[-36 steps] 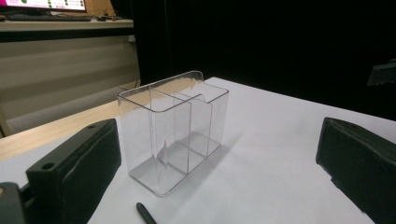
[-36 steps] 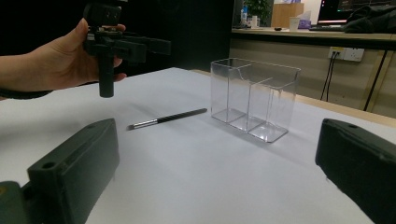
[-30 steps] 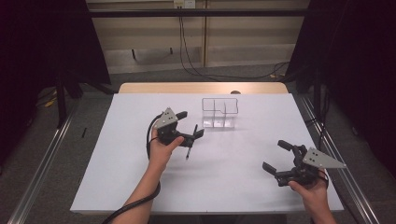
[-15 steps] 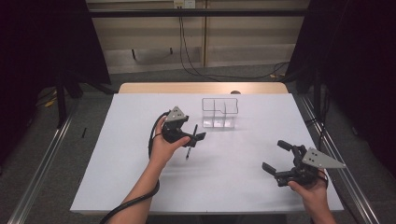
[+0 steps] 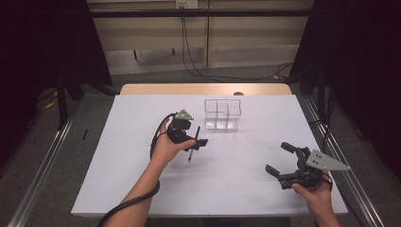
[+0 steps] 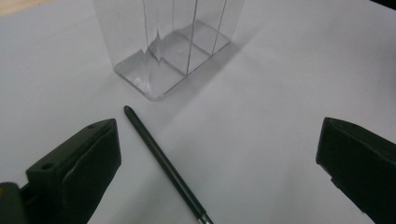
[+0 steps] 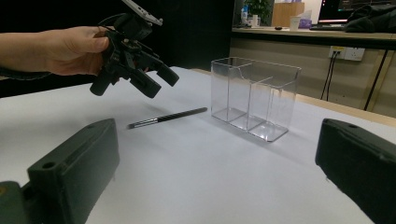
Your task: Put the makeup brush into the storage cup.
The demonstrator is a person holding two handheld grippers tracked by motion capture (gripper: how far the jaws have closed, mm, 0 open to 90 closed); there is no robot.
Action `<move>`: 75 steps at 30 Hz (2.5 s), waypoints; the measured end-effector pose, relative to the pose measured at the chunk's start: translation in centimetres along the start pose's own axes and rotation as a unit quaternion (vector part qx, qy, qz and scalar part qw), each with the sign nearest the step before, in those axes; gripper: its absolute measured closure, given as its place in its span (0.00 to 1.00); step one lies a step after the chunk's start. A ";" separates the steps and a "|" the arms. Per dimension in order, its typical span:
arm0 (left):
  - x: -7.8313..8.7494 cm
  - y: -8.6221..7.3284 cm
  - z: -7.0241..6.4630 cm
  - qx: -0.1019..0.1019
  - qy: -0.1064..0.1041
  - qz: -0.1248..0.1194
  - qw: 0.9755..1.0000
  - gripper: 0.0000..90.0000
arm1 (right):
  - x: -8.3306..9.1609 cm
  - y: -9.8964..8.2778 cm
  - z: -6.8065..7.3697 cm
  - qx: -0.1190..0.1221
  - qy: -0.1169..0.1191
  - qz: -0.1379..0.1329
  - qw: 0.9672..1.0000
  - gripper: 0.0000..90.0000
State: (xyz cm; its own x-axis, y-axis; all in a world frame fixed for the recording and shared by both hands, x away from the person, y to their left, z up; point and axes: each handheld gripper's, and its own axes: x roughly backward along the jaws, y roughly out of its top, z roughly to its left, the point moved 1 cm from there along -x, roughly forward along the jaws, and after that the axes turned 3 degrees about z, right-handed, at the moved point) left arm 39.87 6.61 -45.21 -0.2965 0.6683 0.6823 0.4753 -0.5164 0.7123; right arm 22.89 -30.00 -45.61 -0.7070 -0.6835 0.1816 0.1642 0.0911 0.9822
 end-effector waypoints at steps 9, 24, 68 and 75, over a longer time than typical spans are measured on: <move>-0.3 0.2 0.0 0.002 0.014 0.063 0.998 0.00 | 0.0 0.0 0.0 0.000 0.000 0.000 1.000 0.00; -1.3 0.0 0.2 0.019 0.033 0.144 0.989 0.00 | 0.1 0.0 0.0 -0.002 0.000 -0.002 1.000 0.00; -2.2 0.4 -0.6 0.043 0.044 0.255 0.965 0.93 | 0.3 -0.1 -0.2 -0.001 -0.006 0.005 1.000 0.00; -1.6 0.2 -0.7 0.036 0.043 0.257 0.965 0.93 | 0.3 -0.1 -0.2 -0.001 -0.005 0.004 1.000 0.00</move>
State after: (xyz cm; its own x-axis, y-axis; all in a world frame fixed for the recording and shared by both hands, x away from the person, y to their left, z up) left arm 39.79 5.07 -46.06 -0.0716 0.2855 0.9557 0.6328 -0.7277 0.2648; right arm 22.78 -30.34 -45.67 -0.7128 -0.6750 0.1904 0.1711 0.0960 0.9806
